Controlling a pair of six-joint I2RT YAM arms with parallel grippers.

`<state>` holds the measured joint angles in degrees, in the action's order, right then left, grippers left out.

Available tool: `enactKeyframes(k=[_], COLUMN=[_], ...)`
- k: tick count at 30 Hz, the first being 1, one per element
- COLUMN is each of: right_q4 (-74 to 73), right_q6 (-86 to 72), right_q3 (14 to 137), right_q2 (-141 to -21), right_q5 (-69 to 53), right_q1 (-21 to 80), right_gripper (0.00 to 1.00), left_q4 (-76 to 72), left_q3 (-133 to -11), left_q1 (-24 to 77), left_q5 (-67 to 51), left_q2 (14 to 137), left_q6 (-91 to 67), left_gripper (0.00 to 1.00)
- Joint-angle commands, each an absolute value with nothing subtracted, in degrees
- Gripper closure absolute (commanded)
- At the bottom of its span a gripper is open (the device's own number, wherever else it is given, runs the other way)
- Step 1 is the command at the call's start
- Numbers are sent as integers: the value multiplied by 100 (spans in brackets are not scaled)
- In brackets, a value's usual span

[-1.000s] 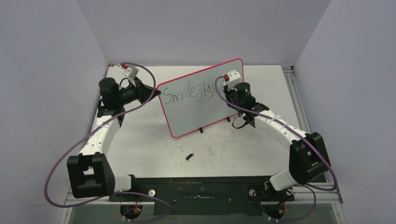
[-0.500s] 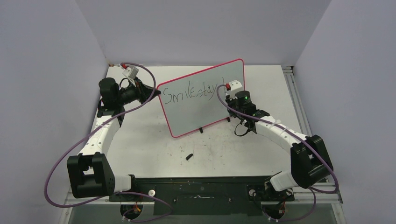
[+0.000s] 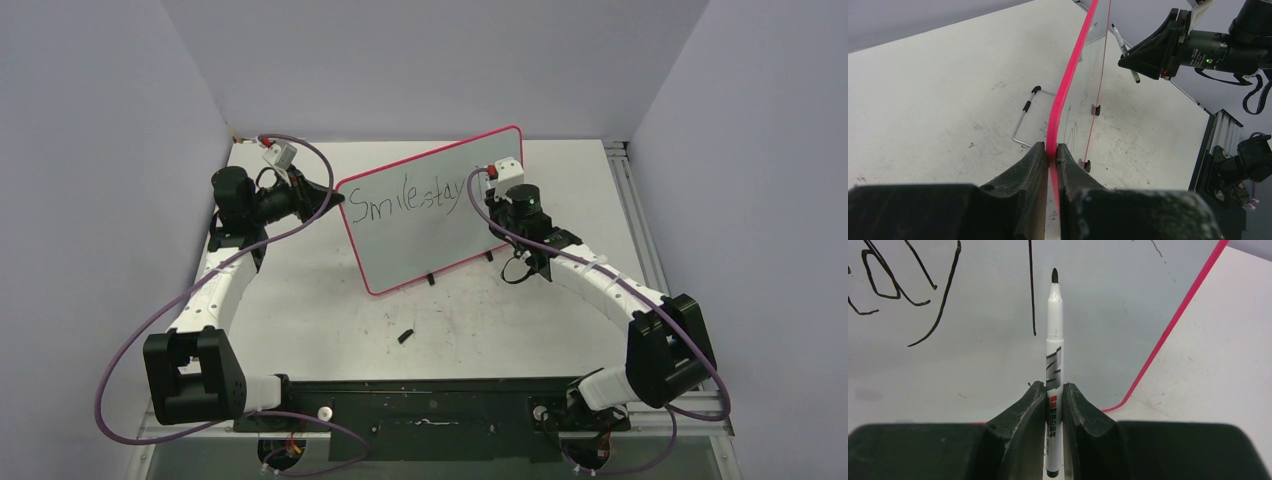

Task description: Write a sentence on the whiteboard

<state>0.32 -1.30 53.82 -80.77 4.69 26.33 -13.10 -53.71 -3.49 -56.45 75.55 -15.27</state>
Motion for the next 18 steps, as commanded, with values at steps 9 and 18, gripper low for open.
enactKeyframes(k=[9, 18], right_q4=[225, 141], right_q6=[-51, -72], right_q3=[5817, 5720], right_q2=[-8409, -8471], right_q5=[560, 378], right_q1=[2588, 2614], right_gripper=[95, 95], left_q4=[-1492, -1486], left_q3=[-5388, -5385], left_q1=[-378, -386], left_q5=[-5731, -5730], left_q2=[7418, 7416], left_q6=[-1450, -1450], left_gripper=[100, 100])
